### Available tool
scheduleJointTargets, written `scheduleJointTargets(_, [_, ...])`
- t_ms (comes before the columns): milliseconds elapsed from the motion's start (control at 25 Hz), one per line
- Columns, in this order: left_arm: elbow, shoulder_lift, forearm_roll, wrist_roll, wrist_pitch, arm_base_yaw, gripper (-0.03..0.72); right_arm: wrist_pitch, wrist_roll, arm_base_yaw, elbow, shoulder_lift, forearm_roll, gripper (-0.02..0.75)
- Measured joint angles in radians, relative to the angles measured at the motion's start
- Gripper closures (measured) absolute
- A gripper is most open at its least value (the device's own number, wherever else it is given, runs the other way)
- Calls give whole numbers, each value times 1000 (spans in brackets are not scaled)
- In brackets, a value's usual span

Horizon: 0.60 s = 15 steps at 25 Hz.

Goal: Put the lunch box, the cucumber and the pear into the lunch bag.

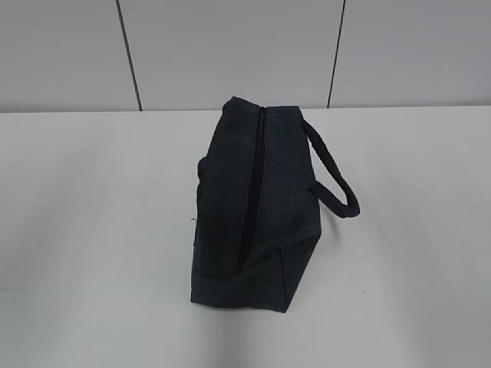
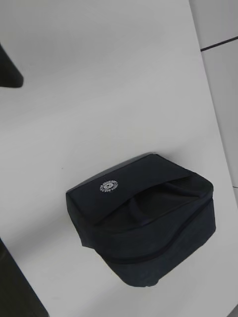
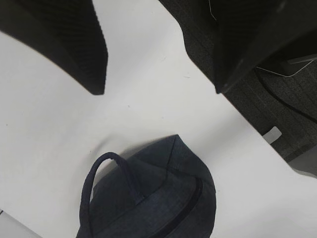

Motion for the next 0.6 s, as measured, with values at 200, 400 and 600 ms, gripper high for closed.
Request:
scheduleJointTargets(200, [136, -163, 8, -53, -16, 0, 167, -5, 12, 0, 113, -129, 0, 222])
scheduleJointTargets(400, [295, -333, 49, -129, -29, 0, 168, -11, 39, 0, 229, -217, 0, 222])
scheduleJointTargets(600, [414, -494, 148, -183, -28, 0, 183, -13, 68, 0, 344, -295, 0, 222])
